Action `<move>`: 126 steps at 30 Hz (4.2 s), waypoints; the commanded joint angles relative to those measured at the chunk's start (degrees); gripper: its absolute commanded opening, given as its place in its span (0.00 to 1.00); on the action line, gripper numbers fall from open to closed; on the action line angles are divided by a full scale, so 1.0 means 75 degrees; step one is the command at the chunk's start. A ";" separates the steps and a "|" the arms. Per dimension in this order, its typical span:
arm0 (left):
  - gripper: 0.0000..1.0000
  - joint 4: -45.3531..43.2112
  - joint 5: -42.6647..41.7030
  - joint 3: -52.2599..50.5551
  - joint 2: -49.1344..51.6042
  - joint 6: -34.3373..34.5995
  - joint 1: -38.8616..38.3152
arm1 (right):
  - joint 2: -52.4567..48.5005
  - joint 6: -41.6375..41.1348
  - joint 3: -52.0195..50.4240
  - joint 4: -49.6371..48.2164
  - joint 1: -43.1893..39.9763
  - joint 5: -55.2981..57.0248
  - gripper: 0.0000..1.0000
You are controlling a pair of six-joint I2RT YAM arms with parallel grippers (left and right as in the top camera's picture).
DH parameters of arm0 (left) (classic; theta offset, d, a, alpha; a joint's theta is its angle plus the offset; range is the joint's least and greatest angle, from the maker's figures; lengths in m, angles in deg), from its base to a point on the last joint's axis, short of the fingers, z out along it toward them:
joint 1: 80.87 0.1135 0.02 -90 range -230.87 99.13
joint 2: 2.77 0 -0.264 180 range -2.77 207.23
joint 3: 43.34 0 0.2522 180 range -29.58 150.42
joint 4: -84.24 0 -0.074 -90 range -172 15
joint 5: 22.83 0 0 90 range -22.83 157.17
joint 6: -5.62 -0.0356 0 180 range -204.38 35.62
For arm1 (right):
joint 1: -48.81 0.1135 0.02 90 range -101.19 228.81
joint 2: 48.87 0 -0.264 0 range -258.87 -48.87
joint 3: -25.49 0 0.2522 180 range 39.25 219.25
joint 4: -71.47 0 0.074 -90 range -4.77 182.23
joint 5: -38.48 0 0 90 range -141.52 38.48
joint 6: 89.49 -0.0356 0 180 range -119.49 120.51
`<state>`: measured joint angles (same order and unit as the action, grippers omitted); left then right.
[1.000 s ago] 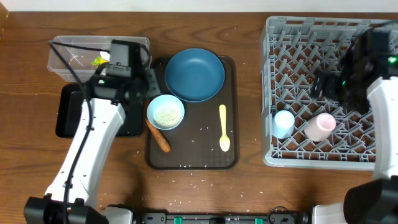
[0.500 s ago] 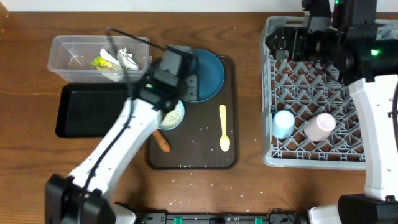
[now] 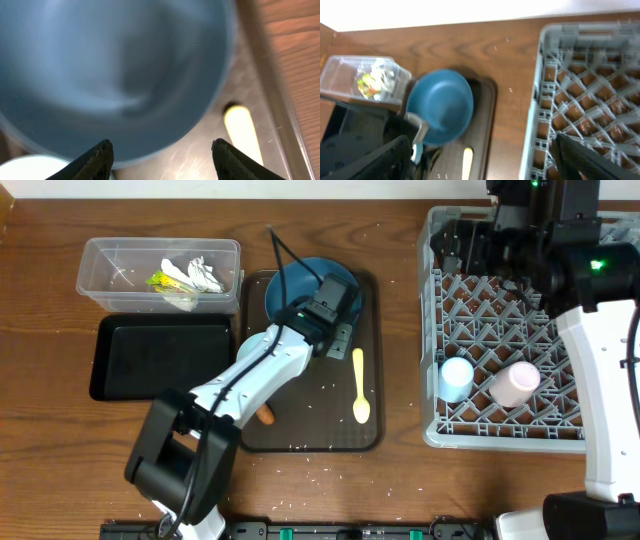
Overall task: Sort waste into correct bins and load items into the dishwasher rack
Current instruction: 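Reach the right gripper to the blue plate and grasp its rim, then lift the blue plate with the right gripper toward the dish rack, then stand the blue plate upright in the back of the rack, right gripper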
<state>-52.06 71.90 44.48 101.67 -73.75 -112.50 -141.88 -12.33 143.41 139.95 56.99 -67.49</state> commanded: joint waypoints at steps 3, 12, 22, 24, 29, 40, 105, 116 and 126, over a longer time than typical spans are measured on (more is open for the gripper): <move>0.65 0.1314 0.0154 0.0816 -0.0985 0.1786 0.0959 | -0.0854 -0.0656 -0.0122 -0.0676 0.0950 0.0519 0.86; 0.66 0.2728 -0.0082 0.1093 -0.2736 0.1848 0.2098 | -0.3124 -0.1658 -0.0122 -0.1539 0.1853 0.1539 0.70; 0.66 0.3206 0.0210 0.1003 -0.2943 0.1818 0.2218 | -0.4639 -0.1652 -0.0122 -0.1862 0.2124 0.1297 0.45; 0.66 0.3206 0.0210 0.0991 -0.2943 0.1818 0.2218 | -0.4838 -0.1652 -0.0122 -0.1871 0.2171 0.1297 0.44; 0.66 0.3206 0.0274 0.0991 -0.2943 0.1818 0.2218 | -0.5211 -0.1655 -0.0122 -0.1865 0.2235 0.1294 0.36; 0.66 0.3209 0.0318 0.0988 -0.2943 0.1818 0.2218 | -0.4893 -0.1655 0.0105 -0.1810 0.2090 0.1335 0.01; 0.66 0.2509 0.0318 0.0988 -0.2486 0.2288 0.2215 | -0.2993 0.6237 0.0140 -0.4077 -0.2483 0.9451 0.01; 0.66 0.2512 0.0315 0.0988 -0.2486 0.2288 0.2215 | -0.3483 0.6207 0.0140 -0.3590 -0.2428 0.9069 0.01; 0.66 0.2509 0.0315 0.0988 -0.2486 0.2282 0.2215 | -0.3614 0.5802 0.0140 -0.3287 -0.1810 0.9014 0.59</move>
<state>-33.16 73.57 52.13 82.41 -57.16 -96.24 -167.91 32.19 144.89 115.01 41.32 1.65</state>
